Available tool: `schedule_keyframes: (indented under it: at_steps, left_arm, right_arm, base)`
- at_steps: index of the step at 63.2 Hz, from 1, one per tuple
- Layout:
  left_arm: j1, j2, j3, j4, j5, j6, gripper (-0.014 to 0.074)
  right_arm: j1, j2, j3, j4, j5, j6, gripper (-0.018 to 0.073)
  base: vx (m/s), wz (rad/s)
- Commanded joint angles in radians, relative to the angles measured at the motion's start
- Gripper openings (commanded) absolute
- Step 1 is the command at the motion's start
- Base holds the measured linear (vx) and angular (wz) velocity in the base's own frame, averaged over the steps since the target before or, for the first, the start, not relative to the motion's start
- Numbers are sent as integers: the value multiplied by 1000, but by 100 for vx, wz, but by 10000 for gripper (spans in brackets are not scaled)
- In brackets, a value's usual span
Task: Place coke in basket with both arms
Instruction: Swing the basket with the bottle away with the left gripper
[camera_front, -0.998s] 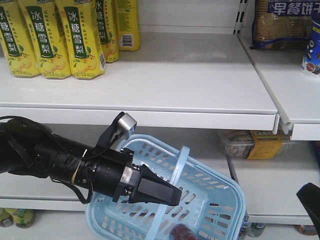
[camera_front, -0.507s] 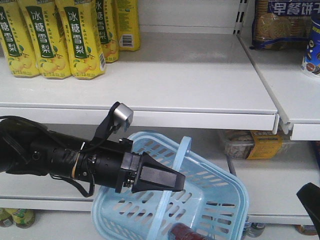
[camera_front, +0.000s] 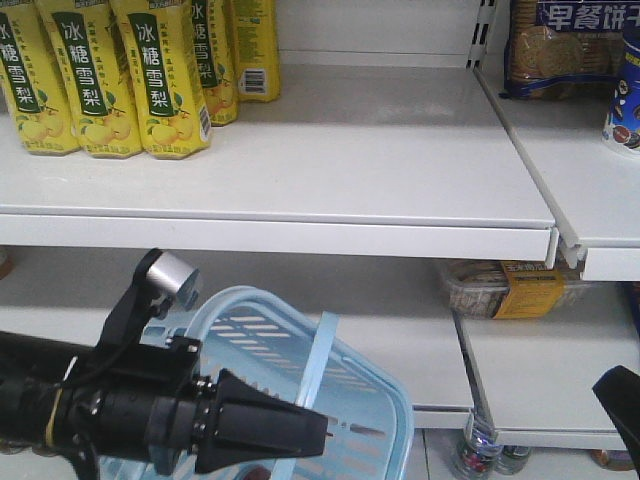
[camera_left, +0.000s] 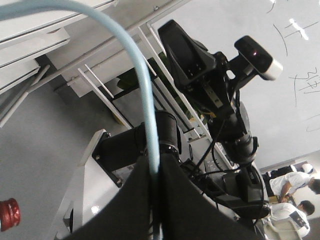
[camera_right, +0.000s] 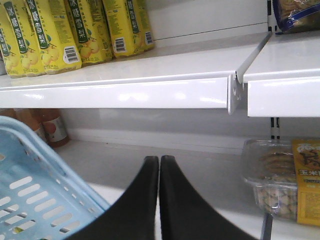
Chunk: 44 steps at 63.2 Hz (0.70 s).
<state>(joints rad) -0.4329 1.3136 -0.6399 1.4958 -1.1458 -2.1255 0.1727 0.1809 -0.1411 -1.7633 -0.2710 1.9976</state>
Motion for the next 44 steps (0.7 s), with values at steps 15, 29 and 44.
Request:
schedule_keyframes:
  at_steps: [15, 29, 44]
  left_arm:
    - [-9, -204, 104, -226, 36, 405, -5]
    - [-9, -300, 196, -375, 190, 570, -5]
    - [-9, -368, 309, -642, 353, 749, -5]
  right_arm:
    - [0, 9, -27, -20, 19, -1, -5]
    - [0, 9, -27, -20, 19, -1, -5]
    - [0, 9, -27, -20, 19, -1, -5]
  base:
    - [0, 0]
    - [0, 0]
    - [0, 0]
